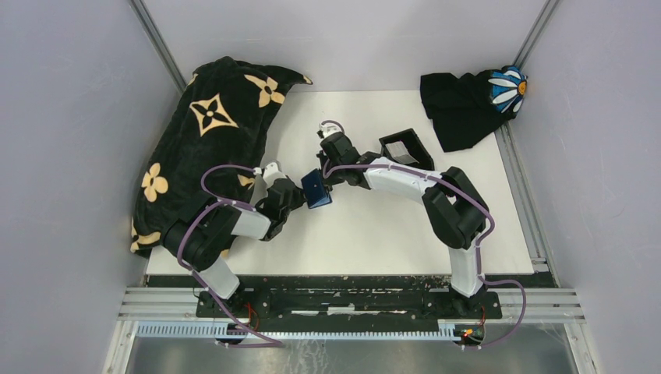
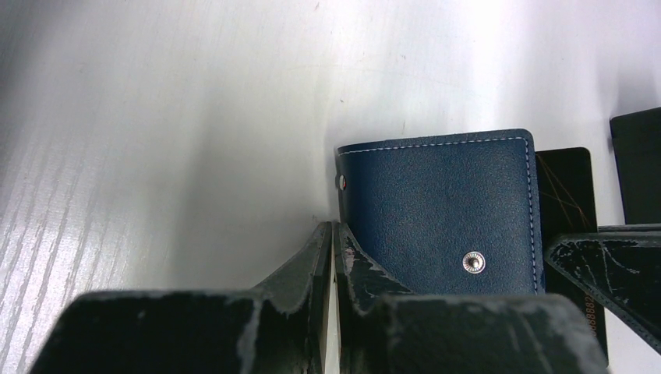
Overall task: Put the credit cards into the card holder
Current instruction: Open the card holder at the center of the board.
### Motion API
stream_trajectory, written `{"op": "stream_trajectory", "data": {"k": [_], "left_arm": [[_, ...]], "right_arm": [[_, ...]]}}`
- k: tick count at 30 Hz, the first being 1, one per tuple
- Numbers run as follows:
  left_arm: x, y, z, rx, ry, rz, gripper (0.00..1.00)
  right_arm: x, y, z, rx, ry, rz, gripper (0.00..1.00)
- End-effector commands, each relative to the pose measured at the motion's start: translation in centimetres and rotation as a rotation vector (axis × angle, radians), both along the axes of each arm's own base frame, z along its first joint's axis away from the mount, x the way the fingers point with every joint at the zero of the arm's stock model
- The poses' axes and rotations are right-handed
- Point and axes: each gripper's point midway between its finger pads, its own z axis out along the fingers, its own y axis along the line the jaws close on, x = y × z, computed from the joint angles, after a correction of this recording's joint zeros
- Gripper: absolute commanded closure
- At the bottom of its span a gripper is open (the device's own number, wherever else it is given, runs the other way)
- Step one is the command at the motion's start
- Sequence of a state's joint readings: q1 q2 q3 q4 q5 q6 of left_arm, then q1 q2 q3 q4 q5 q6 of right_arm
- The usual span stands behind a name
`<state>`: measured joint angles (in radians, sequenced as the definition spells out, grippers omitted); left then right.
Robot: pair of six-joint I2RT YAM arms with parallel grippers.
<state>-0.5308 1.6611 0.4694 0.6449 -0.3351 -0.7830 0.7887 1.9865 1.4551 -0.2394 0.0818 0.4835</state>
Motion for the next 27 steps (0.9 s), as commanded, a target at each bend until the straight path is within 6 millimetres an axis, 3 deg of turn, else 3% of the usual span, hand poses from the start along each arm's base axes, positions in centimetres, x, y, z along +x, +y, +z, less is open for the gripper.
{"op": "stream_trajectory", "data": {"k": [1,18,27], "left_arm": [[-4.4,1.9,-5.0,0.103,0.194,-0.023,0.87],[-5.3,2.3,-5.6,0.110,0.209,-0.022,0.87],[-5.8,2.3,-6.0,0.116,0.220,-0.024,0.87]], "right_arm": [[0.0,1.9,3.5,0.148,-0.030,0.005,0.99],[-0.2,0.3,1.8,0.274,0.039,-0.095,0.99],[-0.2,-0.4,1.9,0.378,0.073,-0.141,0.99]]}}
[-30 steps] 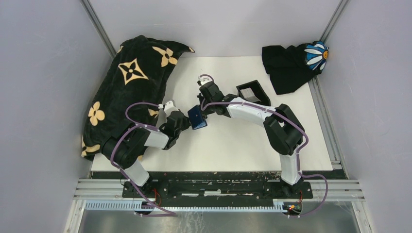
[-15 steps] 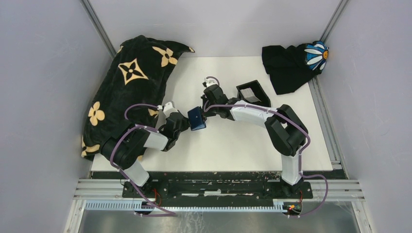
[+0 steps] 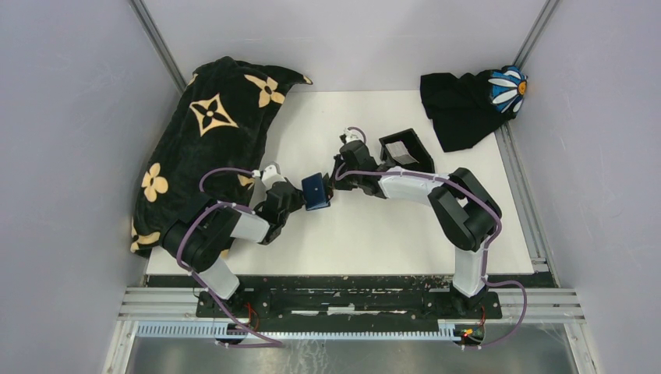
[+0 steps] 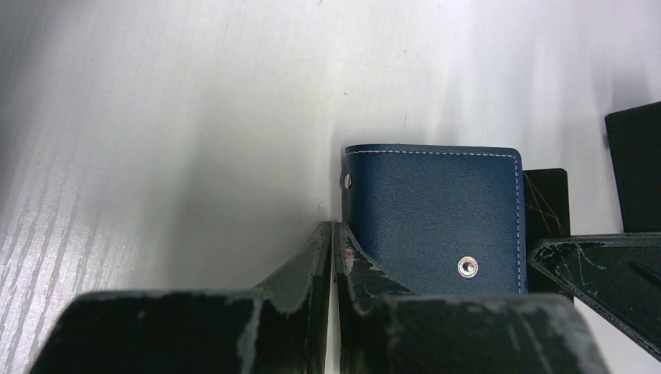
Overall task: Put the credit cards into the card holder
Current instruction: Open the card holder at the center of the board.
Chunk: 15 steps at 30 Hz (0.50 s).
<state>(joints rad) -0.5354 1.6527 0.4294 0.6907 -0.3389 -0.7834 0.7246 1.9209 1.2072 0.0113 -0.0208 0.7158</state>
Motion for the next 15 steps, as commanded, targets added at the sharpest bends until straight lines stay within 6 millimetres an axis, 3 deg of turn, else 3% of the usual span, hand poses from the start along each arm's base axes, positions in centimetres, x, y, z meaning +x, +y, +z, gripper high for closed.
{"op": "stream_trajectory", "data": {"k": [1,15], "left_arm": [[-5.2,2.1,-5.9,0.122,0.233,-0.023,0.87],[-6.0,2.0,-6.7,0.138,0.253,-0.031,0.87]], "right_arm": [[0.6,1.1,3.9,0.160,-0.042,-0.017,0.99],[0.2,0.0,1.0,0.160,-0.004,-0.053,0.99]]}}
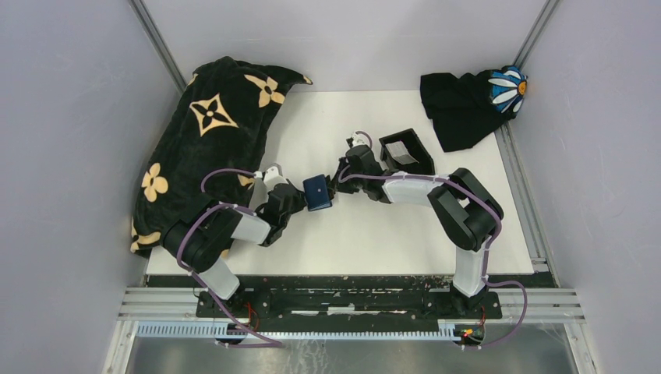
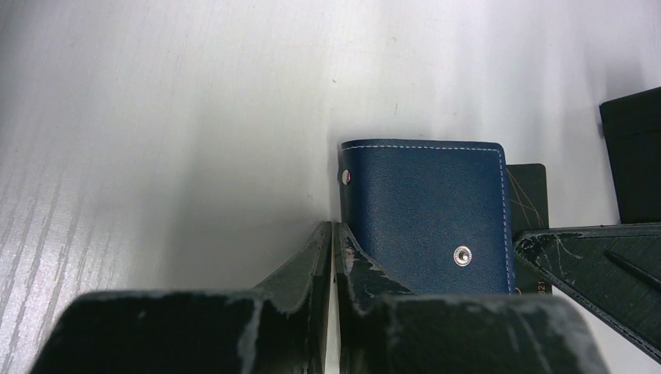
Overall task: Put the credit cards into the card holder
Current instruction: Open the card holder at the center of the board.
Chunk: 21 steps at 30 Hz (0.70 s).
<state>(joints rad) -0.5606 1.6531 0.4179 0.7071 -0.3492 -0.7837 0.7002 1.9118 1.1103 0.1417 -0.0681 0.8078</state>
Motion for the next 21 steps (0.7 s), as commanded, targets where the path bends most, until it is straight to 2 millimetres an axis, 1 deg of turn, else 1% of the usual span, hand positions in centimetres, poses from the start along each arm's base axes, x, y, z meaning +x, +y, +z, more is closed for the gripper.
{"op": "stream_trajectory", "data": {"k": [1,3,6,13,17,21], "left_arm": [[-5.6,2.6,-6.7,0.139,0.260,-0.013,0.87],[-5.6,2.5,-6.8,0.139,0.263,-0.016,0.87],[-5.6,2.2,-7.0,0.139,0.268,-0.024,0.88],[-5.7,0.6,-7.1,0.133,0.262,-0.088,0.90],[-5.6,-0.5,-7.0,0.120,0.250,-0.133,0.92],[-5.4,-1.7,-7.0,0.112,0.243,-0.174,0.92]], "right_arm": [[0.4,0.4,1.8,0.064,-0.041,-0.012,0.99],[0.4,0.6,2.1,0.085,-0.047,-0.010,0.99],[0.6,1.1,3.2,0.127,-0.069,0.001,0.99],[0.9,1.6,5.6,0.153,-0.120,0.022,0.99],[1.0,1.5,6.4,0.158,-0.135,0.026,0.99],[0.9,1.3,7.0,0.146,-0.152,0.030,0.99]]}}
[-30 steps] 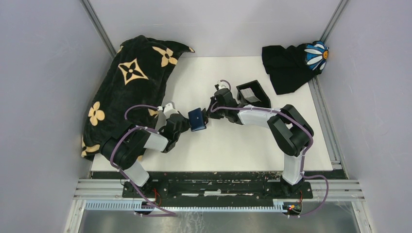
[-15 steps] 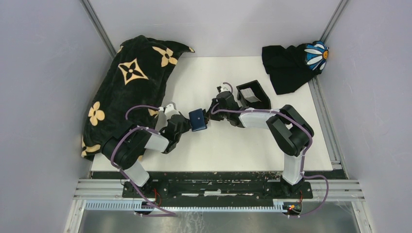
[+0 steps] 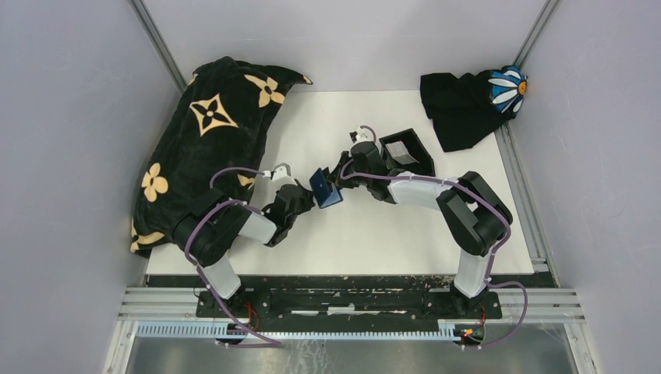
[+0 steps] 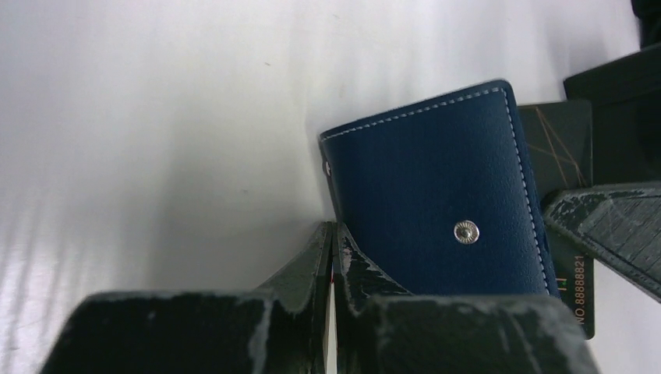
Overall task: Put the credit cards into the card holder
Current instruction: Open the card holder at the center of the board.
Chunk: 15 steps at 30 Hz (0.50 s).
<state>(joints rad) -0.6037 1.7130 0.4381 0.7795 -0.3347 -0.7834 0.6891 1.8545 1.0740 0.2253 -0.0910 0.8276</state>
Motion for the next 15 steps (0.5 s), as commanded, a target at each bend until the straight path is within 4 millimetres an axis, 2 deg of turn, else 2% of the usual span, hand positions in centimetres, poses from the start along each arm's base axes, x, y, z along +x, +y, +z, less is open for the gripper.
{"op": "stream_trajectory", "data": {"k": [1,7,15], "left_arm": [[-5.5,0.4,-7.1,0.144,0.264,-0.129,0.92],[-5.1,-1.3,-7.4,0.134,0.267,-0.168,0.92],[-4.8,-2.5,-7.6,0.125,0.264,-0.197,0.91]], "right_arm": [[0.3,0.9,4.2,0.053,-0.099,0.032,0.99],[0.1,0.5,4.6,0.000,-0.122,0.044,0.99],[-0.8,0.4,2.2,-0.089,-0.098,0.071,0.99]]}}
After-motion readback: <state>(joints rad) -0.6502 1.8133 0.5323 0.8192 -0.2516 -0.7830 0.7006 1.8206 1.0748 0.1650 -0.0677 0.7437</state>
